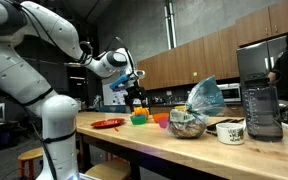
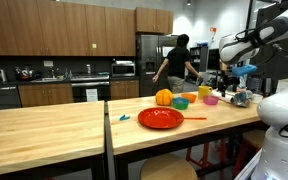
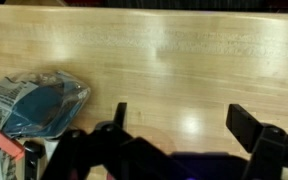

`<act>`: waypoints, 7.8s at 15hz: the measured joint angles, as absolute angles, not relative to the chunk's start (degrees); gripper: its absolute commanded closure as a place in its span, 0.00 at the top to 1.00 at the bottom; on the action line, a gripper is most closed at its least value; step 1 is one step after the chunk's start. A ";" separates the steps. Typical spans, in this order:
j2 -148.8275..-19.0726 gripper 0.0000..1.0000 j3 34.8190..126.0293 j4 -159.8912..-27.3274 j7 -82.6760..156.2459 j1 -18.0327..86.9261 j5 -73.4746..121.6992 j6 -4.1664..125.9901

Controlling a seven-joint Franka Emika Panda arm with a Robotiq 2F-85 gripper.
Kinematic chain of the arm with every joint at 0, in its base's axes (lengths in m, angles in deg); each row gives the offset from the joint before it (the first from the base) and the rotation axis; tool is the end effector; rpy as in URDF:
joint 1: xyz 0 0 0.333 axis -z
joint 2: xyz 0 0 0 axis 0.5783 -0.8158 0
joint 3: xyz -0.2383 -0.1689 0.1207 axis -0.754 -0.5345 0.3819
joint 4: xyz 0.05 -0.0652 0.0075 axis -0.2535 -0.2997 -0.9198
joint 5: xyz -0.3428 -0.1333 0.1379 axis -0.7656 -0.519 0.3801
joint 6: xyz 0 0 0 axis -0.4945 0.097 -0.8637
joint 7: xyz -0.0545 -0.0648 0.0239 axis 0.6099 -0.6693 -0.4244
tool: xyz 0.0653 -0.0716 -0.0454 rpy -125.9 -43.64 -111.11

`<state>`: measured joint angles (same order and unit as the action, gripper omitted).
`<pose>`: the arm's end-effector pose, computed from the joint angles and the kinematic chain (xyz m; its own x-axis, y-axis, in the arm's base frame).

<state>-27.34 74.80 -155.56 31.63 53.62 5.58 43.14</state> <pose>0.2909 -0.1752 0.4406 0.9623 -0.2706 0.0253 -0.2690 -0.9351 0.2309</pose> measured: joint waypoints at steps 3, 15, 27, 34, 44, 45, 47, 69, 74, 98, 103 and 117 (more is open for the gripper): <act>-29.27 1.00 73.48 -154.59 31.63 53.61 6.75 46.11; -40.62 1.00 72.25 -148.67 31.31 52.18 12.56 55.00; -54.56 1.00 71.80 -142.32 31.36 51.61 15.40 63.52; -59.13 0.87 71.80 -139.34 31.34 51.44 16.12 64.53; -63.94 0.05 71.69 -136.99 31.36 51.44 16.12 64.48; -64.10 0.01 71.67 -137.00 31.35 51.44 16.12 64.41; -64.26 0.00 71.64 -137.07 31.35 51.44 16.12 64.33; -49.49 0.01 76.91 -150.80 28.22 45.62 13.27 58.16; -45.45 0.01 81.55 -154.88 28.27 41.22 13.28 58.09; -39.29 0.68 87.72 -159.27 24.29 29.78 14.74 58.67; -37.37 0.99 87.93 -159.11 24.33 30.20 13.39 57.97; -38.65 1.00 90.17 -152.12 29.09 30.85 12.68 57.96</act>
